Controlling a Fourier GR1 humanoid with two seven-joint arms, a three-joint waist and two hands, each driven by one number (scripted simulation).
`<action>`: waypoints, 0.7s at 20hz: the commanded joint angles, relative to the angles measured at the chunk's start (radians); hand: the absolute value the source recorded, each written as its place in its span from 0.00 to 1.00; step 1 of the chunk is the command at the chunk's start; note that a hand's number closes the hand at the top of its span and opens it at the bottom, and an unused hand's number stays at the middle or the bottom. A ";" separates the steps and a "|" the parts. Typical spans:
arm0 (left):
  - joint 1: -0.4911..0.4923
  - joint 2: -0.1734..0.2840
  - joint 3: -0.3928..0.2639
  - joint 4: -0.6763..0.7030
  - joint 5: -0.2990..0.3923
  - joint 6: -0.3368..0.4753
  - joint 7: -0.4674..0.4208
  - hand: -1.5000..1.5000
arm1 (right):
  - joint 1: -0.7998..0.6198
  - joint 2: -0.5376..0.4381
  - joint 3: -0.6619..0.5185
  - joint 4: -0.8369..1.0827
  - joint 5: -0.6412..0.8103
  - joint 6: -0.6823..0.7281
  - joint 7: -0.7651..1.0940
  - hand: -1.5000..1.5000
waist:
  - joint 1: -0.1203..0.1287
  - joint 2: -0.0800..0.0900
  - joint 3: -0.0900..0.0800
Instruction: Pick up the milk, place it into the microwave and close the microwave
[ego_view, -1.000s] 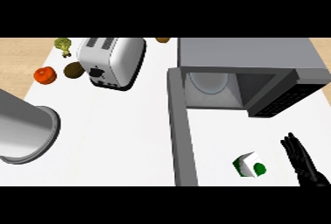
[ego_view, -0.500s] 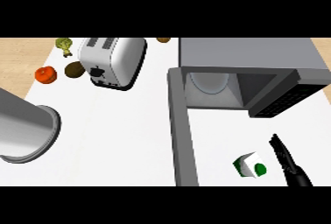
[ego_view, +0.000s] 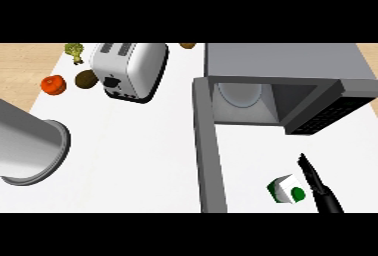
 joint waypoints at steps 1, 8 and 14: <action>0.031 -0.019 0.008 -0.105 0.142 -0.024 -0.008 0.00 | -0.112 0.004 -0.019 0.162 0.007 -0.015 -0.070 0.00 | 0.001 0.002 0.000; 0.041 -0.007 0.002 -0.103 0.150 -0.043 -0.006 0.00 | -0.176 -0.006 -0.041 0.340 -0.028 0.060 -0.171 1.00 | 0.002 0.004 0.002; 0.078 0.016 0.025 -0.102 0.199 -0.047 0.003 0.00 | -0.227 -0.019 0.004 0.356 -0.006 0.102 -0.176 1.00 | 0.001 0.004 0.001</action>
